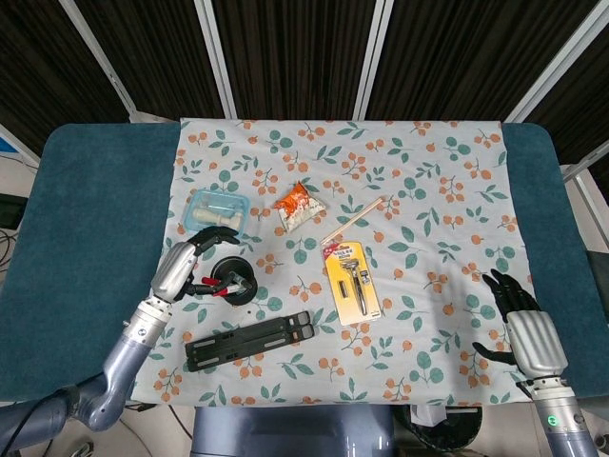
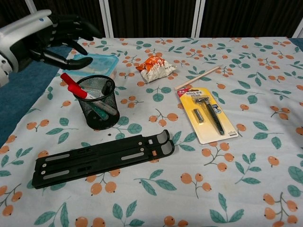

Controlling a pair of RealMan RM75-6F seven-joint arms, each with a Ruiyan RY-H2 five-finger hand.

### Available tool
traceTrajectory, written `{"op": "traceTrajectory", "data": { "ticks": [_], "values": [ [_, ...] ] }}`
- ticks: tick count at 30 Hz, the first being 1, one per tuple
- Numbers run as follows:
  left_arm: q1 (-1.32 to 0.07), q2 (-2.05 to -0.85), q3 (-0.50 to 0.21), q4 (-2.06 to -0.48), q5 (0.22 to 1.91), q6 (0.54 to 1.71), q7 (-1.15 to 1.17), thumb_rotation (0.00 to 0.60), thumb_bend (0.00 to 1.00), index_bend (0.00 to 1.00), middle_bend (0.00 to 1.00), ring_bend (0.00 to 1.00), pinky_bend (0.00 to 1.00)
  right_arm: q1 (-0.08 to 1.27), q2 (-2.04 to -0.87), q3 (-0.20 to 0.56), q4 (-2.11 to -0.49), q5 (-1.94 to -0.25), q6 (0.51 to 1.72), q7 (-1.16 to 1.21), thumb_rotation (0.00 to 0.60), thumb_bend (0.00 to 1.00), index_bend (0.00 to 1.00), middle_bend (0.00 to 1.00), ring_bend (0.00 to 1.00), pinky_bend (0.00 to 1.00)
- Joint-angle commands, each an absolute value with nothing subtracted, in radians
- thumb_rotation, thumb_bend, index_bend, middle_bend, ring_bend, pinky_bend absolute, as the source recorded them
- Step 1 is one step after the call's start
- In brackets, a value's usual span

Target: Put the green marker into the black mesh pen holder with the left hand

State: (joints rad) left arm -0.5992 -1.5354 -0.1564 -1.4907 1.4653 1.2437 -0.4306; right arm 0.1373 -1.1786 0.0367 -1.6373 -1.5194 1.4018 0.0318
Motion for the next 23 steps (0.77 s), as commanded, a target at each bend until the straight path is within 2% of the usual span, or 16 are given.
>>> {"op": "traceTrajectory", "data": {
  "ticks": [1, 5, 9, 15, 18, 23],
  "values": [
    [-0.584, -1.475, -0.164, -1.542, 1.504, 1.286, -0.409, 0.6, 0.26, 0.25, 0.18, 0.12, 0.25, 0.137, -1.178, 0.036, -1.637, -1.521, 1.402, 0.032, 0.6, 0.17, 0.0, 0.0, 0.0, 0.18],
    [-0.545, -1.39, -0.139, -1.569, 1.575, 1.362, -0.274, 0.6, 0.22, 0.16, 0.09, 0.05, 0.17, 0.137, -1.178, 0.036, -1.634, -1.524, 1.404, 0.031, 0.6, 0.17, 0.0, 0.0, 0.0, 0.18],
    [-0.48, -1.316, -0.093, -1.576, 1.617, 1.432, -0.098, 0.6, 0.15, 0.01, 0.0, 0.0, 0.02, 0.138, -1.179, 0.037, -1.628, -1.528, 1.407, 0.029, 0.6, 0.17, 0.0, 0.0, 0.0, 0.18],
    [-0.337, -1.223, -0.017, -1.64, 1.557, 1.503, 0.127, 0.6, 0.1, 0.0, 0.0, 0.0, 0.0, 0.138, -1.186, 0.032, -1.617, -1.544, 1.416, 0.013, 0.6, 0.17, 0.0, 0.0, 0.0, 0.18],
    [-0.248, -1.2, 0.06, -1.642, 1.489, 1.493, 0.19, 0.6, 0.09, 0.0, 0.0, 0.0, 0.0, 0.137, -1.191, 0.029, -1.61, -1.554, 1.423, 0.004, 0.6, 0.17, 0.0, 0.0, 0.0, 0.18],
    [-0.222, -1.199, 0.051, -1.654, 1.473, 1.501, 0.191, 0.6, 0.09, 0.0, 0.0, 0.0, 0.0, 0.135, -1.195, 0.026, -1.604, -1.562, 1.427, 0.003, 0.6, 0.17, 0.0, 0.0, 0.0, 0.18]
  ]
}}
